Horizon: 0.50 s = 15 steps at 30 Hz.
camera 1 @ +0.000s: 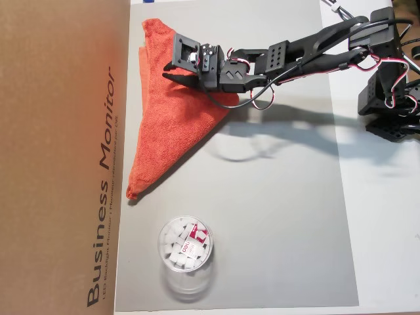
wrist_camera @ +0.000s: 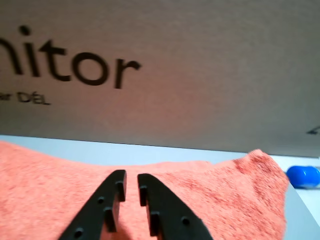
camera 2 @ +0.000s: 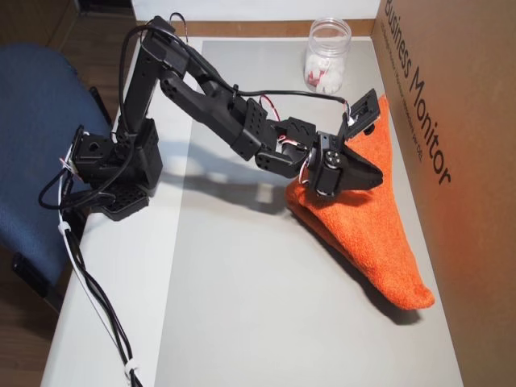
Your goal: Fold the blanket.
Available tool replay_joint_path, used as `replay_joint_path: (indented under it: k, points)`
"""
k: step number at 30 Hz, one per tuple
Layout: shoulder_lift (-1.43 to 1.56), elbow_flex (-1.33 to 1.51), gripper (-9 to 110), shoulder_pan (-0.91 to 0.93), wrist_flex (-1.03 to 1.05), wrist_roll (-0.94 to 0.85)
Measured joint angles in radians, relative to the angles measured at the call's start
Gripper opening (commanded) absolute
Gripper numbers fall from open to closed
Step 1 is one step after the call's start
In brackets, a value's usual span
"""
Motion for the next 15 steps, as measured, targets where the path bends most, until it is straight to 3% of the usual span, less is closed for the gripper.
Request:
replay_joint_path:
  k: [15]
  points:
    - [-0.034,0.219,0,-0.003,-0.252,-0.032]
